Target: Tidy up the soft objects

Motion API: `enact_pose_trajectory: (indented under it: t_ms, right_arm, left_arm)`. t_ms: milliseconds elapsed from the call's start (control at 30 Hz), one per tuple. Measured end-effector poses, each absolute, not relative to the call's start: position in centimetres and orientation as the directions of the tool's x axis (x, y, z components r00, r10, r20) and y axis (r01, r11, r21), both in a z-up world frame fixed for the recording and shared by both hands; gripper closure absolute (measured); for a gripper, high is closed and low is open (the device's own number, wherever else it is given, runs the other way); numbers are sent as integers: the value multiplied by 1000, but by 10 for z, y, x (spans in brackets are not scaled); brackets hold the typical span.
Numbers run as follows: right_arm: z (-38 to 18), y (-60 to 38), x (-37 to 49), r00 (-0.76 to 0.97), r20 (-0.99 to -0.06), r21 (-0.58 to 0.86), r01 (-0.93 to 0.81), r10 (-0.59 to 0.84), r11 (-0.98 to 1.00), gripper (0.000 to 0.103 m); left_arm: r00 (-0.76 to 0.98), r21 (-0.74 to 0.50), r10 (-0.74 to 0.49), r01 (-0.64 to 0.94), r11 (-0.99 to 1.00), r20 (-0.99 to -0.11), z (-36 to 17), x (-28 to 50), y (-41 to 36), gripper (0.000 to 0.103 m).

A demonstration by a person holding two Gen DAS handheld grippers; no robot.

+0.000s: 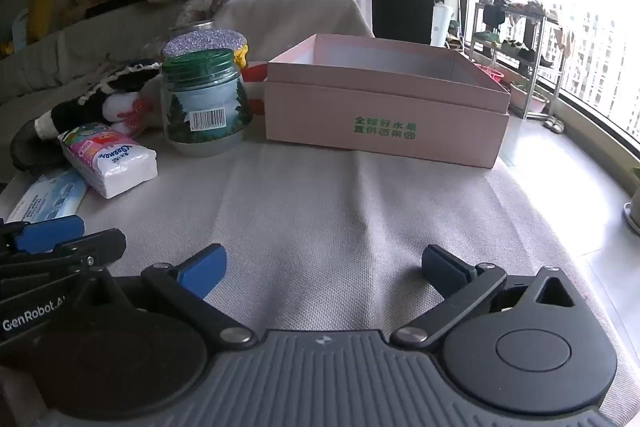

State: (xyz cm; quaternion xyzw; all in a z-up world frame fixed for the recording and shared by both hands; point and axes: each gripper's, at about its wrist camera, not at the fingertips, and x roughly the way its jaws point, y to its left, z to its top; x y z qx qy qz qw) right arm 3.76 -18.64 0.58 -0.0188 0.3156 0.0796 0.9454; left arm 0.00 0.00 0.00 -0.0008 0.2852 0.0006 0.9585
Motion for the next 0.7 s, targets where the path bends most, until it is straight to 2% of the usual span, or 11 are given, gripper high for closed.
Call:
enact_pose_trajectory:
  t_ms: [700]
  right_arm:
    - [5, -186, 38, 790, -597, 14, -162, 139, 987, 0]
  left_arm:
    - [840, 0, 1, -2, 1000, -542, 0, 0, 0, 58]
